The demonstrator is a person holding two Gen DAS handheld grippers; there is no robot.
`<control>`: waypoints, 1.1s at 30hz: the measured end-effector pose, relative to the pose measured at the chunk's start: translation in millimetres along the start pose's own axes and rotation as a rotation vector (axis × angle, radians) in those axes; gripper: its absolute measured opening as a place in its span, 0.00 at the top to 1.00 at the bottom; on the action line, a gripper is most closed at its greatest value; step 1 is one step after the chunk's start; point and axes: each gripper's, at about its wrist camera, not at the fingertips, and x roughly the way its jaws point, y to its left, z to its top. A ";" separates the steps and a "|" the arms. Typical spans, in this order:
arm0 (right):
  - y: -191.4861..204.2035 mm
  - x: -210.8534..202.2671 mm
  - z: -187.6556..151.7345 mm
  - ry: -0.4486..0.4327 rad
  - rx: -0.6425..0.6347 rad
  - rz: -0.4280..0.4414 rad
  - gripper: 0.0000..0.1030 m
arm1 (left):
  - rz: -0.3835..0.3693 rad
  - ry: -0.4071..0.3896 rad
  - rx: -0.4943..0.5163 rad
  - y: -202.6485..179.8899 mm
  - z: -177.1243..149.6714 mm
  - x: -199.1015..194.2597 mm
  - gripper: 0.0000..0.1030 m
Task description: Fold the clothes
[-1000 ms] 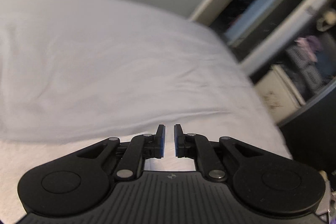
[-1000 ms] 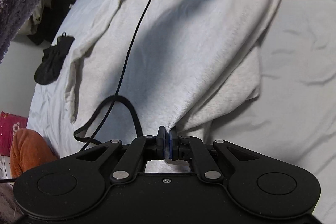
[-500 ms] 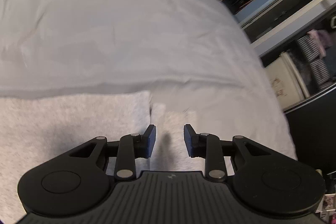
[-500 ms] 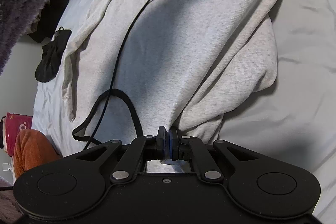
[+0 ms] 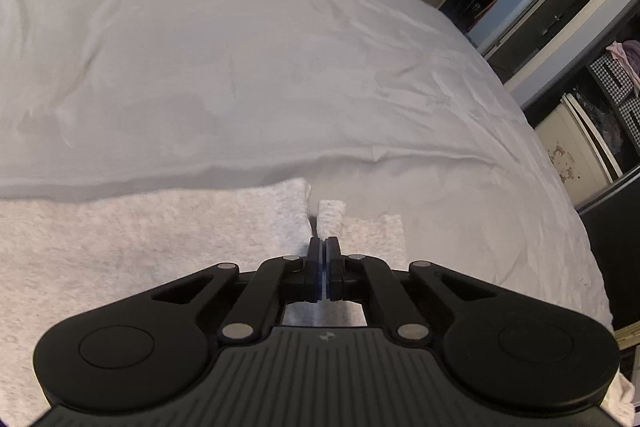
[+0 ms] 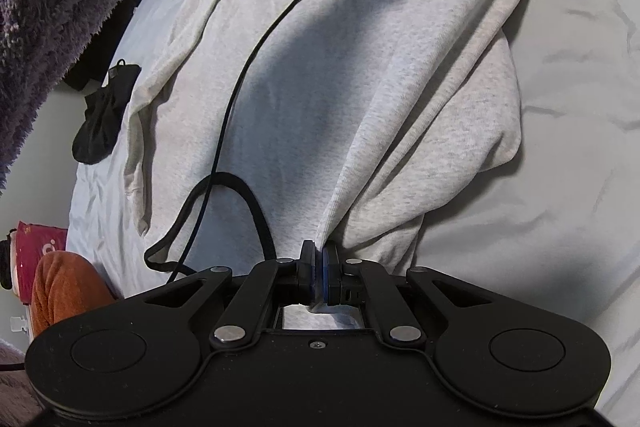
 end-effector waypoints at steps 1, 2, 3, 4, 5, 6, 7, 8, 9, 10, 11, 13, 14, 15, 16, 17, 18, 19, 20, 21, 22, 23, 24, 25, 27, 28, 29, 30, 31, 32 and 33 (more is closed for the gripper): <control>0.2 -0.9 -0.4 -0.002 0.000 -0.002 0.97 | 0.001 -0.016 0.009 -0.7 1.9 -6.3 1.00; 0.2 -1.7 -0.5 -0.003 0.001 -0.003 0.97 | -0.001 -0.021 0.014 -0.5 5.0 -12.2 1.00; 0.8 -3.5 -0.9 -0.006 0.002 -0.005 0.97 | 0.006 -0.028 0.019 0.1 7.6 -17.8 1.00; 1.3 -5.0 -1.2 -0.009 0.004 -0.006 0.97 | 0.006 -0.037 0.022 2.2 9.4 -24.2 1.00; 2.1 -6.0 -1.3 -0.012 0.003 -0.006 0.97 | 0.007 -0.044 0.024 4.3 10.9 -29.9 1.00; 3.7 -7.5 -1.0 -0.016 -0.001 -0.006 0.97 | 0.011 -0.047 0.024 6.4 11.3 -32.2 1.00; 5.2 -8.0 -0.8 -0.018 -0.006 -0.006 0.97 | 0.018 -0.049 0.024 9.2 11.6 -34.4 1.00; 6.2 -7.4 -0.5 -0.018 -0.009 -0.006 0.97 | 0.042 -0.049 0.020 15.7 10.8 -36.5 1.00; 6.2 -4.1 -0.1 -0.014 -0.005 -0.007 0.97 | 0.067 -0.043 0.007 24.4 8.8 -37.1 1.00; 6.1 -0.7 0.4 -0.010 -0.001 -0.008 0.97 | 0.079 -0.041 -0.003 29.9 6.9 -37.0 1.00; 6.0 2.1 0.7 -0.006 0.002 -0.009 0.97 | 0.101 -0.036 -0.021 40.7 2.7 -34.9 1.00; 3.8 9.6 1.6 0.004 0.016 -0.004 0.97 | 0.129 -0.031 -0.044 51.7 -1.0 -29.9 1.00; 2.4 13.8 2.2 0.010 0.024 -0.001 0.97 | 0.135 -0.027 -0.052 56.0 -2.0 -26.9 1.00; 1.0 16.5 2.8 0.015 0.028 -0.001 0.97 | 0.140 -0.023 -0.059 60.3 -3.0 -24.0 1.00; -0.7 19.1 3.4 0.020 0.036 0.000 0.96 | 0.146 -0.017 -0.065 64.2 -3.9 -20.8 0.99; -3.6 21.7 4.2 0.026 0.050 0.001 0.96 | 0.151 -0.008 -0.061 65.9 -4.6 -16.9 0.99; -6.4 24.2 5.0 0.033 0.064 0.002 0.96 | 0.153 -0.002 -0.063 66.8 -5.4 -14.5 0.98; -9.4 26.7 5.8 0.041 0.079 0.003 0.96 | 0.152 0.005 -0.068 68.3 -6.2 -11.9 0.94; -11.9 28.5 6.4 0.047 0.094 0.006 0.95 | 0.141 0.018 -0.088 72.9 -7.8 -8.1 0.90; -12.3 28.7 6.6 0.050 0.099 0.005 0.95 | 0.134 0.020 -0.092 73.9 -8.4 -8.2 0.87; -12.8 28.1 6.9 0.055 0.108 0.002 0.95 | 0.126 0.021 -0.091 74.9 -8.8 -10.3 0.84; -13.0 26.7 7.0 0.059 0.115 -0.002 0.94 | 0.128 0.021 -0.080 74.0 -8.8 -14.3 0.82; -12.5 23.5 6.7 0.061 0.121 -0.010 0.91 | 0.131 0.020 -0.069 72.8 -8.9 -18.8 0.77; -11.9 20.0 6.3 0.060 0.127 -0.017 0.85 | 0.133 0.015 -0.059 73.3 -7.4 -28.6 0.75; -10.5 12.0 5.5 0.048 0.135 -0.030 0.75 | 0.135 0.006 -0.041 74.4 -4.5 -47.1 0.74; -9.5 5.3 5.0 0.033 0.142 -0.039 0.73 | 0.140 0.001 -0.035 75.2 -3.7 -53.1 0.74; -8.4 -1.4 4.6 0.018 0.148 -0.049 0.73 | 0.159 -0.016 -0.020 78.9 -1.9 -76.8 0.74; -7.1 -9.0 4.1 0.000 0.157 -0.063 0.73 | 0.171 -0.024 -0.016 81.4 -1.1 -92.8 0.74; -5.1 -16.7 3.7 -0.022 0.171 -0.085 0.73 | 0.184 -0.033 -0.013 84.0 -0.8 -107.5 0.74; -2.6 -20.3 4.0 -0.033 0.175 -0.099 0.73 | 0.191 -0.038 -0.012 86.0 -0.9 -114.6 0.74; 2.0 -24.1 4.8 -0.046 0.174 -0.117 0.73 | 0.212 -0.053 -0.008 90.0 -1.3 -137.6 0.74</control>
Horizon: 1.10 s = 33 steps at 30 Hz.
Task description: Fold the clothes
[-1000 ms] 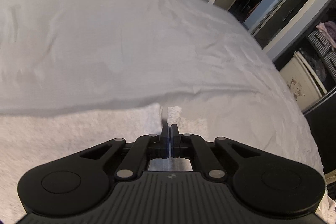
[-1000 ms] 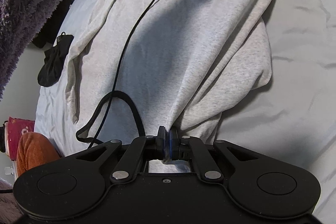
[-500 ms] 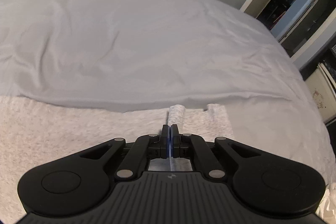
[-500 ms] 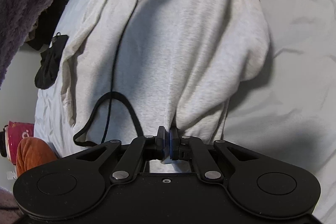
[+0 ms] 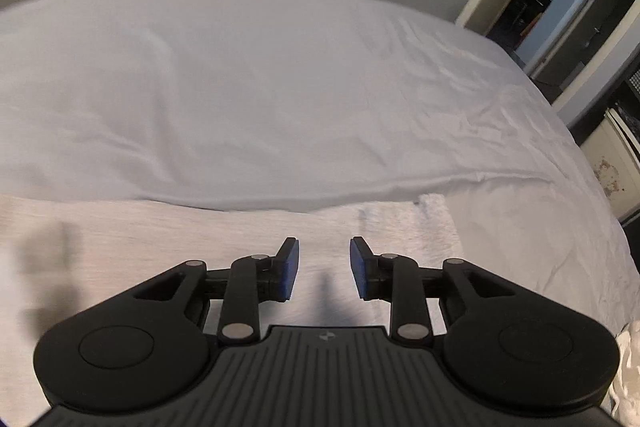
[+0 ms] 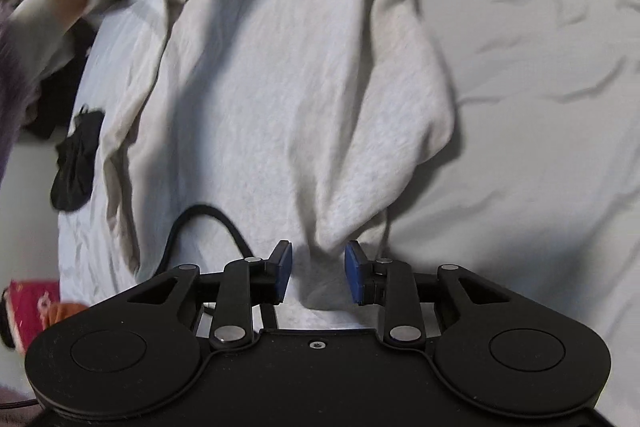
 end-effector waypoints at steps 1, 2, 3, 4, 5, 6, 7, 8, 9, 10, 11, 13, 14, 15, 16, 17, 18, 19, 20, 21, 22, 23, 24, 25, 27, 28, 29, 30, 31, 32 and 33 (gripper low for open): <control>4.2 -3.7 0.3 -0.013 -0.003 -0.015 0.73 | 0.009 -0.009 0.000 5.9 -0.2 -12.0 0.74; 8.3 -5.6 0.7 -0.021 -0.008 -0.025 0.73 | 0.025 -0.024 -0.006 16.5 -1.6 -33.7 0.74; 13.3 -7.5 1.6 -0.030 -0.013 -0.034 0.73 | 0.041 -0.037 -0.010 26.2 -3.0 -53.5 0.74; 21.5 -10.4 3.1 -0.044 -0.021 -0.043 0.73 | 0.053 -0.045 -0.013 32.9 -4.8 -65.6 0.74; 26.5 -12.1 4.6 -0.054 -0.025 -0.044 0.73 | 0.080 -0.059 -0.017 46.7 -10.0 -91.2 0.74; 32.4 -13.6 6.6 -0.063 -0.027 -0.044 0.73 | 0.090 -0.058 -0.021 52.1 -12.4 -99.5 0.74; 38.4 -15.2 8.6 -0.073 -0.030 -0.044 0.73 | 0.100 -0.054 -0.026 58.2 -15.8 -108.6 0.74; 43.7 -16.4 10.4 -0.081 -0.032 -0.044 0.73 | 0.111 -0.049 -0.034 65.4 -20.1 -118.6 0.74; 49.5 -16.5 12.9 -0.087 -0.040 -0.047 0.73 | 0.125 -0.037 -0.048 77.8 -28.3 -132.4 0.74; 60.2 -16.3 18.0 -0.098 -0.055 -0.053 0.73 | 0.134 -0.027 -0.056 85.1 -33.4 -138.6 0.74; 66.8 -15.7 22.5 -0.109 -0.061 -0.057 0.73 | 0.154 -0.002 -0.074 101.0 -46.9 -150.5 0.74; 77.6 -13.4 32.6 -0.126 -0.065 -0.051 0.73 | 0.157 0.011 -0.083 112.9 -58.0 -156.7 0.74; 82.3 -11.8 39.8 -0.136 -0.062 -0.040 0.73 | 0.161 0.024 -0.092 126.1 -72.6 -160.8 0.74; 85.1 -9.9 45.9 -0.143 -0.056 -0.031 0.73 | 0.160 0.032 -0.092 130.9 -78.9 -161.3 0.74; 90.7 -5.0 56.6 -0.154 -0.046 -0.018 0.73 | 0.149 0.051 -0.096 139.4 -91.4 -159.9 0.74; 95.9 0.1 66.1 -0.163 -0.045 -0.012 0.73 | 0.138 0.064 -0.104 144.6 -99.8 -157.9 0.74; 100.2 4.2 72.8 -0.172 -0.055 -0.016 0.73 | 0.129 0.073 -0.107 148.0 -105.4 -156.5 0.74; 108.6 11.1 83.1 -0.191 -0.080 -0.029 0.73 | 0.117 0.084 -0.109 152.1 -112.7 -154.7 0.74; 115.5 17.1 90.3 -0.201 -0.106 -0.039 0.73 | 0.106 0.095 -0.108 156.1 -120.5 -152.5 0.74; 124.1 24.8 99.3 -0.214 -0.140 -0.048 0.73 | 0.094 0.109 -0.098 158.9 -129.7 -148.6 0.74; 134.7 35.5 111.3 -0.233 -0.186 -0.052 0.73 | 0.089 0.120 -0.084 161.2 -137.5 -147.1 0.74; 138.6 40.5 117.6 -0.240 -0.207 -0.043 0.73 | 0.085 0.130 -0.068 164.4 -146.2 -145.9 0.74; 142.7 45.6 123.1 -0.243 -0.229 -0.037 0.73 | 0.074 0.139 -0.047 164.5 -153.9 -143.5 0.74; 151.1 57.5 134.0 -0.252 -0.273 -0.035 0.73 | 0.051 0.148 -0.019 163.2 -162.5 -141.4 0.74; 159.6 71.5 145.6 -0.259 -0.322 -0.052 0.73 | 0.033 0.147 0.001 163.0 -170.3 -144.0 0.74; 167.3 82.7 154.4 -0.263 -0.369 -0.074 0.73 | 0.022 0.147 0.012 161.1 -174.8 -144.7 0.74; 173.1 91.3 161.0 -0.269 -0.408 -0.093 0.73 | 0.010 0.141 0.026 157.7 -182.8 -148.1 0.74; 177.3 98.0 165.9 -0.276 -0.443 -0.110 0.73 | 0.004 0.141 0.023 162.3 -189.0 -156.0 0.74; 184.4 108.9 174.0 -0.294 -0.506 -0.138 0.73 | -0.006 0.148 0.017 160.1 -195.7 -158.4 0.74; 190.5 118.0 180.8 -0.315 -0.567 -0.156 0.73 | -0.007 0.149 0.021 158.5 -201.5 -160.6 0.74; 194.6 123.6 185.3 -0.328 -0.611 -0.167 0.73 | -0.002 0.150 0.027 157.3 -206.7 -163.2 0.71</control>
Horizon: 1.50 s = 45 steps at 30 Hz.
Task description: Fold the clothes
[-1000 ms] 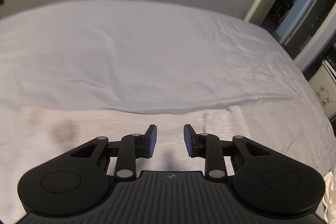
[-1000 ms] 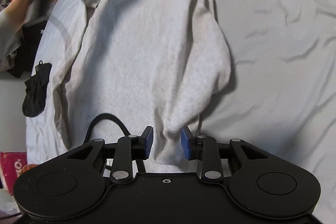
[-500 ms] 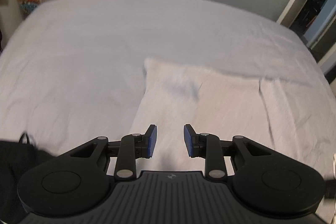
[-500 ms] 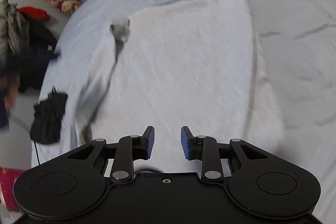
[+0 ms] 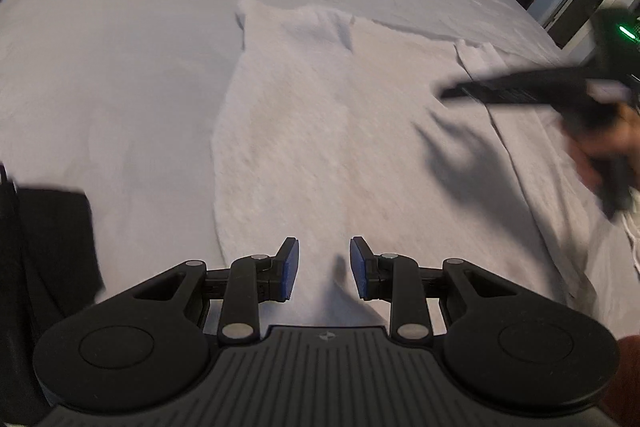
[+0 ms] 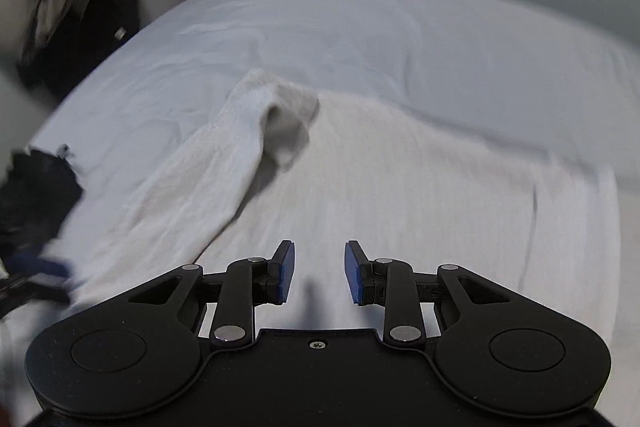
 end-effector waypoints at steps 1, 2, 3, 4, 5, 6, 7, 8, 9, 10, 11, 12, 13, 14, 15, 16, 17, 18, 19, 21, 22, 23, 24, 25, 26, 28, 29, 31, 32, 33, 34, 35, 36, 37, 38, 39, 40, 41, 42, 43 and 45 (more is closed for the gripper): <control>2.4 6.7 4.4 -0.016 -0.049 -0.005 0.73 | 0.014 0.004 0.008 -6.5 -6.4 0.8 0.67; 5.2 13.6 9.0 -0.036 -0.109 -0.006 0.73 | 0.023 0.004 0.005 -9.6 -10.1 0.5 0.66; 8.1 20.3 13.2 -0.054 -0.168 -0.007 0.73 | 0.033 0.004 0.003 -13.0 -14.1 0.5 0.65; 11.2 25.8 16.1 -0.067 -0.217 -0.008 0.73 | 0.047 0.003 0.006 -19.1 -19.3 2.0 0.65; 13.8 30.5 18.3 -0.076 -0.257 -0.009 0.73 | 0.061 0.001 0.009 -24.6 -24.3 3.6 0.65; 16.5 36.6 20.6 -0.085 -0.297 -0.006 0.73 | 0.068 -0.003 0.012 -27.1 -27.9 5.0 0.64; 18.8 45.4 23.5 -0.090 -0.334 0.003 0.73 | 0.076 -0.008 0.016 -30.0 -31.9 6.3 0.64; 19.7 52.3 25.5 -0.088 -0.352 0.005 0.73 | 0.090 -0.016 0.024 -34.9 -37.7 6.8 0.64; 20.3 57.5 26.6 -0.083 -0.366 0.000 0.74 | 0.104 -0.014 0.018 -38.6 -42.7 9.3 0.64; 20.8 63.8 28.0 -0.077 -0.382 -0.010 0.74 | 0.111 -0.006 0.004 -41.2 -46.5 12.5 0.64; 20.5 72.1 30.3 -0.069 -0.400 -0.029 0.74 | 0.114 0.002 -0.020 -42.9 -50.0 17.3 0.64; 19.1 78.3 32.9 -0.068 -0.407 -0.040 0.74 | 0.129 0.007 -0.058 -44.0 -54.5 22.6 0.64; 16.8 81.7 35.1 -0.071 -0.402 -0.036 0.74 | 0.140 0.004 -0.071 -44.9 -55.5 23.5 0.64; 15.1 83.2 37.0 -0.073 -0.391 -0.022 0.74 | 0.149 0.000 -0.088 -45.4 -57.8 23.0 0.64; 13.3 85.0 39.6 -0.075 -0.378 0.000 0.73 | 0.160 -0.013 -0.124 -45.6 -60.5 24.3 0.64; 12.4 87.6 42.4 -0.072 -0.367 0.029 0.73 | 0.164 -0.020 -0.135 -46.9 -61.7 24.5 0.65; 14.6 90.4 42.4 -0.069 -0.377 0.035 0.73 | 0.182 -0.031 -0.128 -50.6 -62.8 27.0 0.65; 16.9 93.2 42.9 -0.067 -0.385 0.038 0.73 | 0.198 -0.040 -0.120 -54.2 -63.9 29.2 0.65; 19.5 96.1 44.4 -0.067 -0.389 0.034 0.73 | 0.207 -0.045 -0.105 -57.7 -65.2 30.1 0.65; 21.1 101.6 48.2 -0.053 -0.378 0.033 0.73 | 0.246 -0.068 -0.065 -64.0 -70.1 32.8 0.75; 21.1 104.2 50.2 -0.043 -0.368 0.034 0.73 | 0.250 -0.072 -0.063 -63.5 -71.1 34.0 0.79; 21.3 106.1 52.1 -0.034 -0.360 0.034 0.75 | 0.259 -0.086 -0.059 -61.6 -74.4 35.0 0.79; 22.1 106.5 54.0 -0.026 -0.356 0.024 0.86 | 0.253 -0.089 -0.062 -59.6 -75.2 35.5 0.80; 22.6 107.7 57.6 -0.018 -0.350 0.006 0.94 | 0.246 -0.093 -0.069 -56.7 -75.7 34.0 0.84; 23.0 108.9 60.2 -0.013 -0.347 -0.012 0.94 | 0.246 -0.098 -0.076 -55.7 -75.8 30.5 0.84; 25.0 110.6 64.2 -0.019 -0.364 -0.062 0.96 | 0.243 -0.103 -0.080 -53.3 -75.9 30.4 0.86; 25.4 112.6 66.6 -0.021 -0.370 -0.077 0.97 | 0.244 -0.106 -0.079 -53.1 -75.8 31.1 0.86; 24.6 113.0 73.9 -0.026 -0.368 -0.120 0.97 | 0.248 -0.107 -0.071 -53.6 -76.3 32.9 0.86; 24.1 113.3 79.2 -0.030 -0.365 -0.150 0.97 | 0.249 -0.109 -0.069 -53.9 -76.8 33.3 0.86; 23.5 113.8 84.5 -0.035 -0.362 -0.179 0.98 | 0.246 -0.110 -0.071 -53.3 -76.8 34.0 0.86; 23.0 114.7 89.7 -0.045 -0.356 -0.204 0.98 | 0.244 -0.110 -0.073 -52.6 -76.9 34.7 0.86; 22.2 115.5 95.8 -0.054 -0.348 -0.226 0.98 | 0.241 -0.111 -0.075 -52.0 -76.9 35.5 0.86; 21.1 116.1 102.6 -0.059 -0.337 -0.239 0.98 | 0.238 -0.112 -0.077 -51.4 -77.0 36.1 0.86; 20.7 116.6 106.4 -0.061 -0.330 -0.245 0.98 | 0.235 -0.112 -0.079 -50.7 -77.1 36.1 0.86; 20.7 117.6 110.1 -0.063 -0.324 -0.252 0.98 | 0.229 -0.112 -0.081 -49.8 -76.6 36.5 0.86; 21.2 119.4 113.1 -0.062 -0.325 -0.260 0.98 | 0.228 -0.113 -0.083 -50.0 -76.4 36.2 0.86; 21.7 122.4 114.9 -0.058 -0.324 -0.266 0.98 | 0.228 -0.113 -0.082 -49.9 -76.3 36.3 0.86; 22.1 128.6 116.7 -0.051 -0.320 -0.273 0.98 | 0.228 -0.113 -0.081 -50.1 -76.4 36.6 0.86; 22.0 134.5 118.0 -0.043 -0.313 -0.278 0.98 | 0.227 -0.113 -0.079 -50.3 -76.7 36.9 0.86; 20.9 140.0 117.9 -0.033 -0.301 -0.280 0.98 | 0.227 -0.113 -0.079 -50.6 -77.0 36.7 0.86; 19.2 149.2 117.3 -0.014 -0.285 -0.282 0.97 | 0.220 -0.113 -0.084 -49.7 -77.0 36.7 0.86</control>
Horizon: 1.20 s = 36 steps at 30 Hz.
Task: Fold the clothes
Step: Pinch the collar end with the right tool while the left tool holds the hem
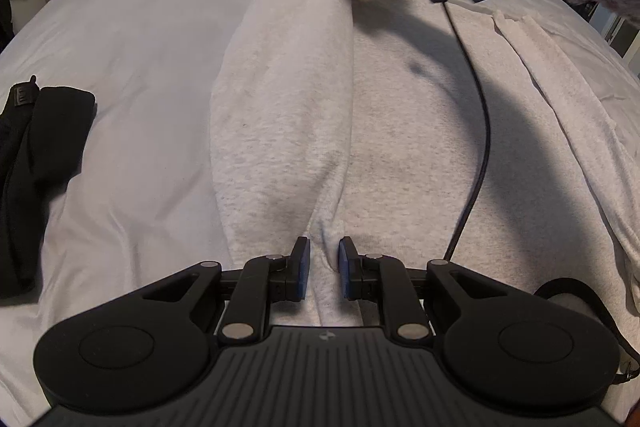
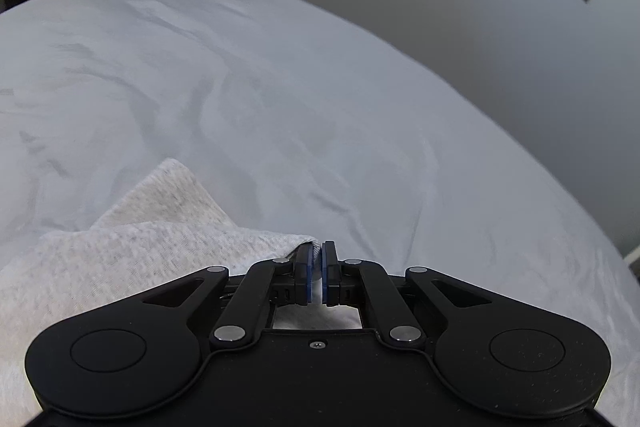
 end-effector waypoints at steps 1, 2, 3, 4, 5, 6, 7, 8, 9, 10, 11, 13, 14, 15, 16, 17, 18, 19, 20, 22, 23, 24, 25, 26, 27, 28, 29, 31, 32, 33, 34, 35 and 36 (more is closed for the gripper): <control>0.3 5.4 -1.7 0.013 0.004 -0.003 0.97 | -0.003 0.001 -0.002 0.4 0.2 0.4 0.86; 0.7 10.8 -3.4 0.025 0.007 -0.006 0.96 | -0.004 0.001 -0.003 0.6 0.4 0.7 0.86; -0.3 15.1 -4.7 0.033 0.014 -0.013 0.90 | -0.005 0.001 -0.003 0.7 0.8 0.9 0.86; -4.7 16.8 -5.2 0.030 0.027 -0.027 0.68 | -0.005 0.002 -0.004 0.8 1.2 1.1 0.86; -8.8 18.1 -5.4 0.027 0.039 -0.041 0.58 | -0.004 0.002 -0.003 0.8 1.1 1.1 0.86; -13.1 17.9 -5.2 0.027 0.049 -0.052 0.47 | -0.004 0.002 -0.002 0.8 1.0 1.0 0.86; -19.7 17.3 -5.0 0.027 0.062 -0.056 0.46 | -0.005 0.001 -0.001 1.0 1.2 1.0 0.86; -26.3 16.8 -4.8 0.027 0.076 -0.059 0.46 | -0.007 0.000 -0.002 0.9 1.5 1.0 0.86; -32.9 16.2 -4.6 0.027 0.090 -0.063 0.46 | -0.008 0.000 -0.003 1.3 1.6 0.9 0.86; -38.5 15.6 -4.5 0.028 0.103 -0.066 0.46 | -0.011 -0.001 -0.004 1.4 1.7 0.4 0.86; -42.0 14.9 -4.6 0.030 0.114 -0.065 0.46 | -0.010 -0.001 -0.003 1.6 1.4 -0.2 0.86; -49.8 15.0 -4.6 0.048 0.147 -0.054 0.46 | -0.010 -0.001 -0.003 2.1 1.3 -0.8 0.86; -56.1 18.8 -4.2 0.087 0.199 -0.030 0.46 | -0.008 -0.002 -0.002 1.9 1.1 -1.1 0.86; -63.5 20.9 -4.4 0.110 0.266 -0.033 0.46 | -0.006 -0.002 -0.002 1.7 0.8 -1.3 0.86; -70.9 23.1 -4.5 0.133 0.333 -0.036 0.46 | -0.006 -0.002 -0.001 1.7 0.8 -1.4 0.86; -77.8 24.8 -4.8 0.151 0.395 -0.032 0.46 | -0.008 -0.002 -0.001 2.3 0.9 -1.6 0.86; -85.4 26.1 -5.9 0.160 0.461 -0.002 0.46 | -0.009 -0.003 -0.001 2.9 1.1 -1.8 0.86; -95.7 27.2 -6.9 0.167 0.544 0.032 0.46 | -0.012 -0.001 -0.004 3.6 1.4 -1.7 0.86; -99.6 25.8 -5.7 0.157 0.559 0.018 0.46 | -0.015 0.000 -0.006 4.3 1.8 -1.7 0.86; -100.0 20.7 0.0 0.120 0.512 -0.019 0.46 | -0.020 0.002 -0.010 5.5 2.5 -1.6 0.86; -99.9 18.5 3.1 0.103 0.488 -0.023 0.46 | -0.021 0.003 -0.008 5.4 2.9 -1.6 0.86; -100.1 18.2 4.8 0.099 0.479 0.008 0.46 | -0.021 0.003 -0.007 5.2 3.2 -1.8 0.86; -100.2 17.9 6.5 0.095 0.470 0.039 0.46 | -0.022 0.003 -0.006 5.1 3.4 -1.9 0.86; -100.1 17.7 8.1 0.092 0.460 0.061 0.46 | -0.023 0.003 -0.006 5.2 3.6 -2.1 0.86; -98.2 17.9 10.1 0.095 0.436 0.061 0.46 | -0.024 0.003 -0.005 4.8 3.5 -2.2 0.86; -94.9 18.3 13.4 0.098 0.399 0.061 0.46 | -0.024 0.002 -0.002 4.4 3.3 -2.5 0.86; -93.5 18.4 15.2 0.095 0.386 0.072 0.46 | -0.023 0.002 -0.002 4.3 3.0 -2.5 0.86; -90.4 18.5 19.0 0.091 0.358 0.096 0.48 | -0.017 0.002 0.009 1.9 3.3 -2.3 0.86; -88.8 18.5 21.2 0.093 0.345 0.111 0.49 | -0.016 0.002 0.011 0.8 3.0 -3.1 0.86; -87.6 18.7 22.8 0.097 0.332 0.116 0.51 | -0.016 0.002 0.015 -0.7 2.6 -3.6 0.86; -84.3 18.7 25.6 0.103 0.309 0.125 0.51 | -0.017 0.002 0.014 -0.4 2.8 -3.6 0.86; -83.5 17.5 25.6 0.101 0.299 0.129 0.51 | -0.024 0.002 0.011 0.0 2.8 -4.3 0.86; -82.3 16.3 26.5 0.097 0.289 0.138 0.51 | -0.025 0.002 0.009 0.3 2.9 -4.6 0.86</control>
